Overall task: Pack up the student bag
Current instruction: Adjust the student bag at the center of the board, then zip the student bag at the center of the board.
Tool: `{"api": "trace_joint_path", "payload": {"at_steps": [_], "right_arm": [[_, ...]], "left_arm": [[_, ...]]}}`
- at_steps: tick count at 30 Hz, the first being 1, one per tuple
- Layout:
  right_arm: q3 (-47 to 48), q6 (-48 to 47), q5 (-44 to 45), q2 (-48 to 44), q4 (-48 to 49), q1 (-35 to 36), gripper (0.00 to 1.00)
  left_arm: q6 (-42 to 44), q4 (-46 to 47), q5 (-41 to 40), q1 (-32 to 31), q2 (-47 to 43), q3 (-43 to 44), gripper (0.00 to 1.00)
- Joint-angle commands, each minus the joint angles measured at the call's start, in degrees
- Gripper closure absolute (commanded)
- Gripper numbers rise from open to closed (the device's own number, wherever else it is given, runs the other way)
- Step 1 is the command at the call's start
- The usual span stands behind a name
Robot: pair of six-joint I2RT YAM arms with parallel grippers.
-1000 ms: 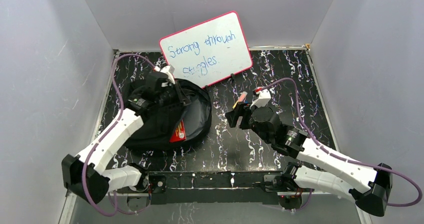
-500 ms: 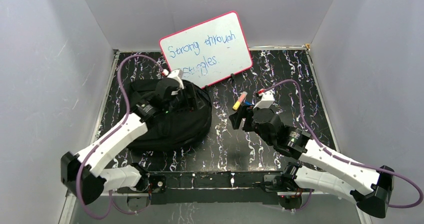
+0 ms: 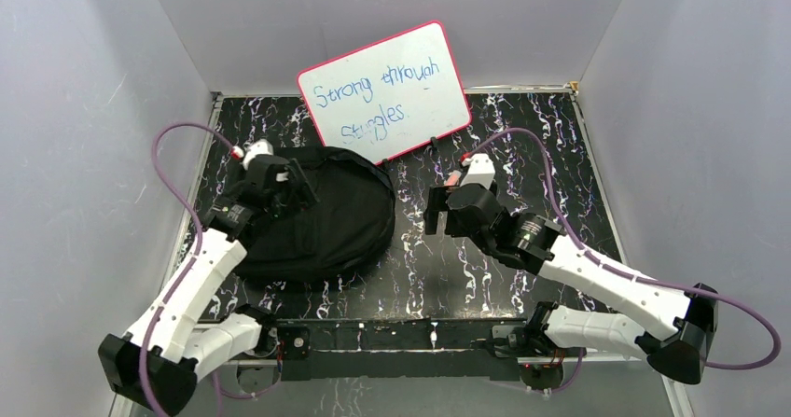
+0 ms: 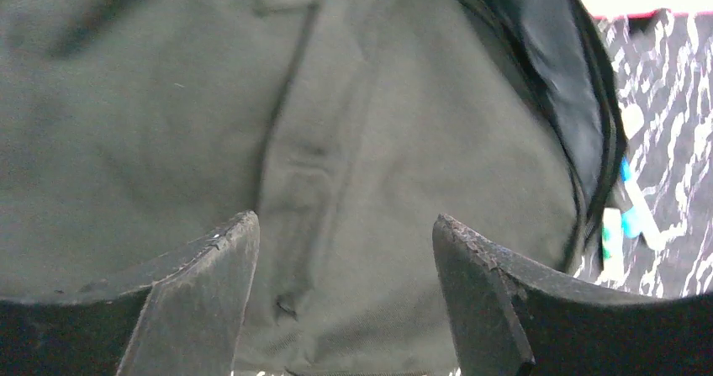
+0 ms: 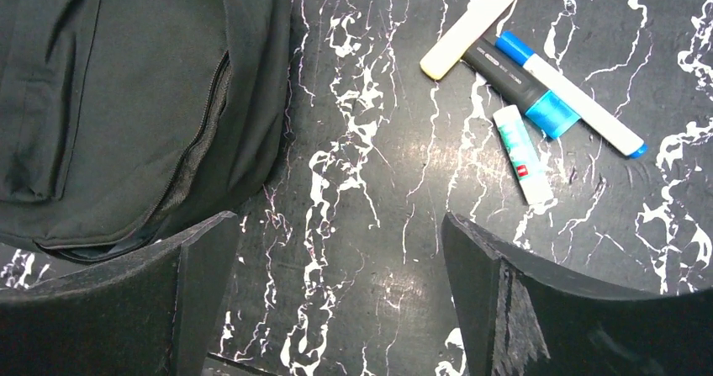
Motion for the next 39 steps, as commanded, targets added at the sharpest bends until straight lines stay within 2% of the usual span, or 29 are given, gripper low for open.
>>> {"api": "trace_joint_path", "payload": {"at_steps": [1,3,6,20,27,32,39], "right_arm": [[3.1,-4.6,-2.1,1.0,-0.2,-0.1,0.01],[3.0,-6.4,-5.7,1.7,1.4,-0.2,0.01],[3.4,-8.3,-10.8,3.2,3.0,-0.2,0.01],[4.2,-8.5,-16.1,5.4,5.8,-0.2,0.01],[6.6,-10.0,-18.3,8.7,6.8,-0.2,0.01],[7.6,-10.5,-20.1,11.0,8.0,-0.2,0.01],[9.4,-11.5,-19.4,13.1,8.3,-0.2,0.01]], "left_arm": [[4.3,4.2,11.1,12.8,-1.0,-2.7,0.27],[6.0,6.8,16.1,16.1,0.6,-3.2,0.27],[8.1,8.6,17.9,17.4,5.2,-2.8,0.27],[11.5,18.2,26.9,24.5,18.6,1.9,0.25],[11.3,24.4,34.2,25.4,23.9,2.3,0.28],[10.4,26.3,38.7,25.4,26.5,3.0,0.35],[10.5,26.9,40.3,25.4,28.0,1.9,0.36]]}}
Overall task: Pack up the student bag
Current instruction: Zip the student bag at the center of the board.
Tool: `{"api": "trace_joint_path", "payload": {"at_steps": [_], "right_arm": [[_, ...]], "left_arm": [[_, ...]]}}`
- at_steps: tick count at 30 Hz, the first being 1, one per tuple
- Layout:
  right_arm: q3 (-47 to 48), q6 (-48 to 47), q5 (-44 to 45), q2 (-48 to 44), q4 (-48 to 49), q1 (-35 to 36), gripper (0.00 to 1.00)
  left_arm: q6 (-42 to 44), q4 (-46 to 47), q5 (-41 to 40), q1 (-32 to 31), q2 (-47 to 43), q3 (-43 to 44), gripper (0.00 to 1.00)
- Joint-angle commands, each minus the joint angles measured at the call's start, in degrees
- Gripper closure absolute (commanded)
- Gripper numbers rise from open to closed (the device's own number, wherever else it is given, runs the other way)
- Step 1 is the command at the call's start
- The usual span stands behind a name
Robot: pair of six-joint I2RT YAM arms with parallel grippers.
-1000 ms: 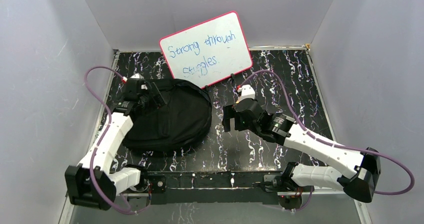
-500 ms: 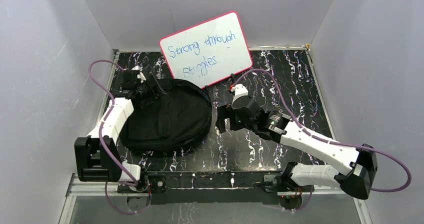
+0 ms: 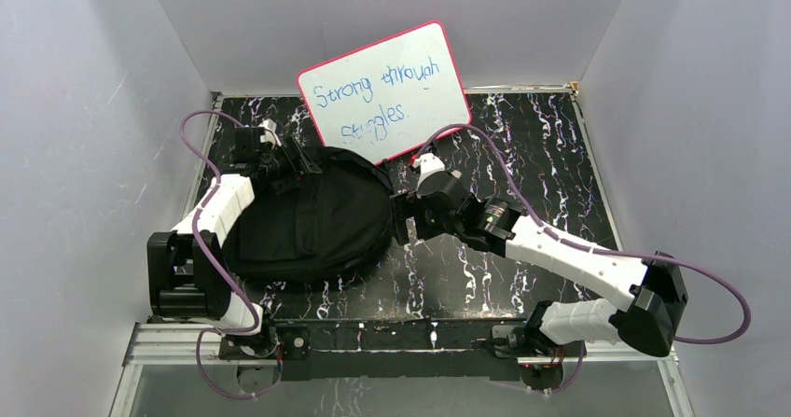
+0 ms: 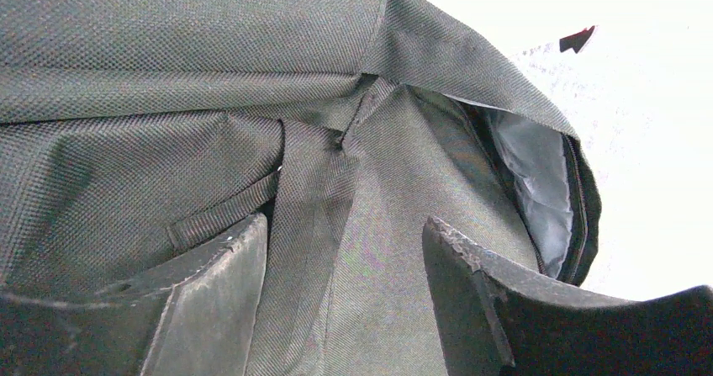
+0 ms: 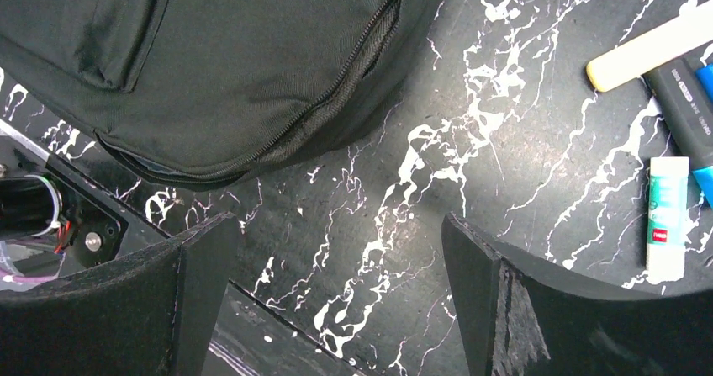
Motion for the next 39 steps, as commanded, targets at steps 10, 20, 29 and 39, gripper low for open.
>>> {"api": "trace_joint_path", "payload": {"at_steps": [10,20,29,39], "right_arm": [[5.5,-1.7,1.0,2.2,6.2,-0.2,0.03],[17.6,-1.7,2.6,13.6,10.3,-0.3,0.11],[31.1,-5.3,0.9,26.0,11.5,-1.3,0.24],[24.2,-38.6,-10.5,26.1,33.4,-3.5,0.41]], "left_arm": [[1.4,2.6,6.2,0.3,1.5,0.5,0.74],[5.6,0.1,4.6,0.3,-4.3,-0.5,1.0],[7.0,-1.2,3.7,0.3,-9.2,-1.2,1.0],[8.3,-1.6,5.1,0.4,-11.1,-2.7,1.0]]}}
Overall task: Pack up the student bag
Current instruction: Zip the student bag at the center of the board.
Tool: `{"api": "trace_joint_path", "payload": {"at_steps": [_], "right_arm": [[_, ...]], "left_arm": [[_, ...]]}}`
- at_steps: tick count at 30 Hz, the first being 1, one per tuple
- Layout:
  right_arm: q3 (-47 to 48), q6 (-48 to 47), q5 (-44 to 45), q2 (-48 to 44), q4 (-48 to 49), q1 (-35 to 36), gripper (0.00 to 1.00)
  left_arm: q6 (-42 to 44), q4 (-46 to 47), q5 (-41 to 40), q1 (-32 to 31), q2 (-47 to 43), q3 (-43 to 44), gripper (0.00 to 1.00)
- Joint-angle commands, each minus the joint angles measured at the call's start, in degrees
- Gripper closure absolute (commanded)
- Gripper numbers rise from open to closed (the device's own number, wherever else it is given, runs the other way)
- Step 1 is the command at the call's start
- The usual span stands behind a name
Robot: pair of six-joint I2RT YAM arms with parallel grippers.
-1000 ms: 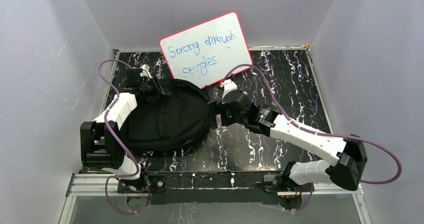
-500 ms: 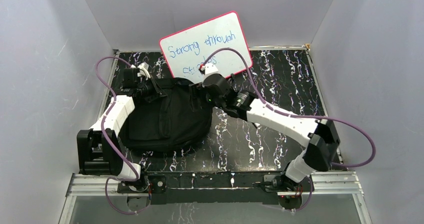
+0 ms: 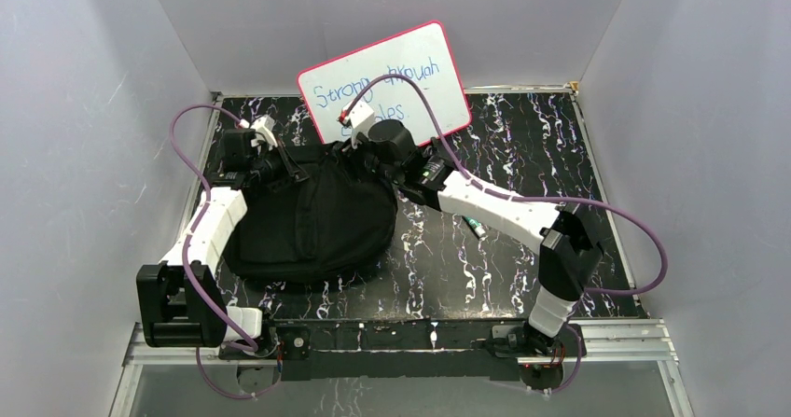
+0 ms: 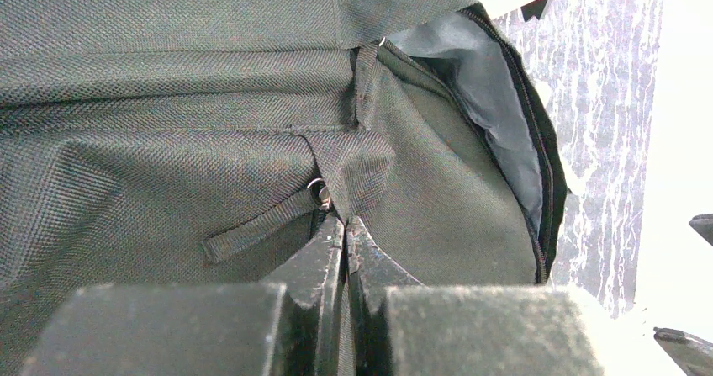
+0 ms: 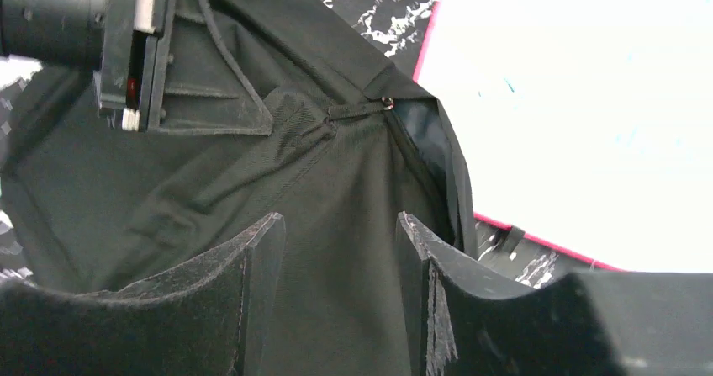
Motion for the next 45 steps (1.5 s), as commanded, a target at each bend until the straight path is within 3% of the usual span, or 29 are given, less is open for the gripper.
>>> {"api": "trace_joint_path", "payload": {"at_steps": [1,5,8,14,21,28,38,45], "right_arm": [[-2.7,-19.6,-10.5,-1.2,13.5,-2.6,0.41],[-0.4,-20.1,-27.7,1.1,13.1,-9.1,0.41],[1.2,-24.1,-32.2,2.5,11.8,-11.1,0.41],[11.2,-35.2,-43.7,8.1,-2.1,-12.2,0.37],[22.6,-45.9,-52.0,16.2,-11.6,-12.2,0.39],[37.2,-54.1,-49.0,26.9,-24.9,-9.7,0.4],[37.2,-65.9,-41.4,31.4,-27.5,-6.0,0.38],[37.0,-69.1,-36.6,34.0,-25.3,-4.9,0.4]], "left_arm": [[1.3,-0.5,2.2,-0.2,-2.2,-0.8,1.0],[0.9,-0.6,3.1,-0.2,-1.4,-1.7,1.0],[0.8,-2.4,2.4,-0.2,-0.8,-1.8,1.0],[2.6,-5.9,1.5,-0.2,1.0,-1.7,1.0],[6.1,-10.3,0.6,-0.1,4.0,-0.7,1.0],[9.0,-11.4,4.3,-0.3,3.0,-2.6,1.0],[11.0,-11.8,6.8,-0.4,1.0,-3.8,1.0],[10.7,-11.9,6.8,-0.4,0.6,-3.7,1.0]]}}
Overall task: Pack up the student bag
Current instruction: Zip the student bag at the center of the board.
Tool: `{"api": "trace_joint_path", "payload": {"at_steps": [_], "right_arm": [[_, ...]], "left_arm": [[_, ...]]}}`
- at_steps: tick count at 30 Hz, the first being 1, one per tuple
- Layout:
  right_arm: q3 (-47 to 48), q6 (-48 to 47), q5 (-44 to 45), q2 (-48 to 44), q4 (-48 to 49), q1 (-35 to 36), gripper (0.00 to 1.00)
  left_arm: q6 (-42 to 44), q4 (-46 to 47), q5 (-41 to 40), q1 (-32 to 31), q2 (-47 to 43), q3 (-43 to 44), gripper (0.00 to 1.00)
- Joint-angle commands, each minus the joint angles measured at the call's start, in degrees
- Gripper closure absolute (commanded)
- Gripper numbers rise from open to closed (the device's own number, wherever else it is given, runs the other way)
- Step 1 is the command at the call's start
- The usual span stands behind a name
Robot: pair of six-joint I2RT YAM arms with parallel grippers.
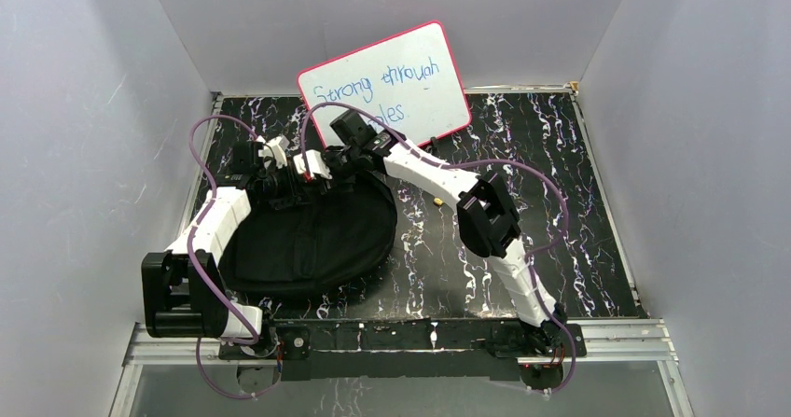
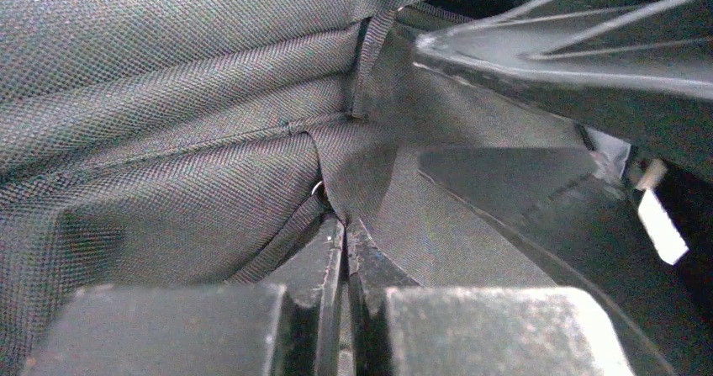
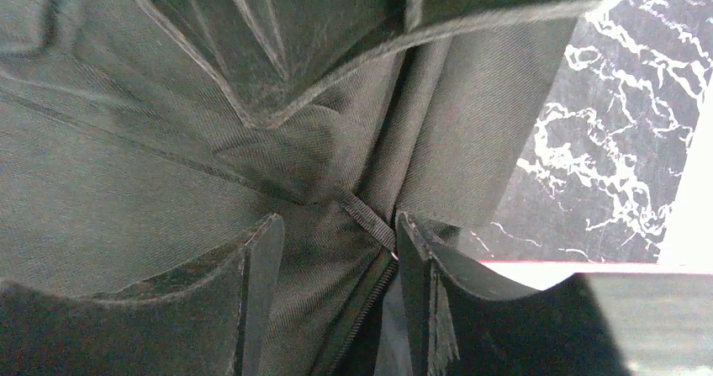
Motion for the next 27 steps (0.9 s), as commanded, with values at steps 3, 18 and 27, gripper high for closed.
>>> {"api": "trace_joint_path", "payload": {"at_steps": [3,18,27], "right_arm": [[0.8,-5.1,5.3,1.9,3.4,0.1,0.42],[-2.1,-5.8,6.7,3.7,11.4,0.2,0.43],[-2.2,-4.3,4.4,4.1,12.0,0.5,0.63]], "left_arm": [[0.6,-3.7,2.9,-0.4,-2.2,-0.7,1.0],[0.4,-3.9,3.5,-0.4,-1.5,0.6,1.0],[-0.4,-3.9,3.4,-0.4,-1.2,1.3,1.0]]}}
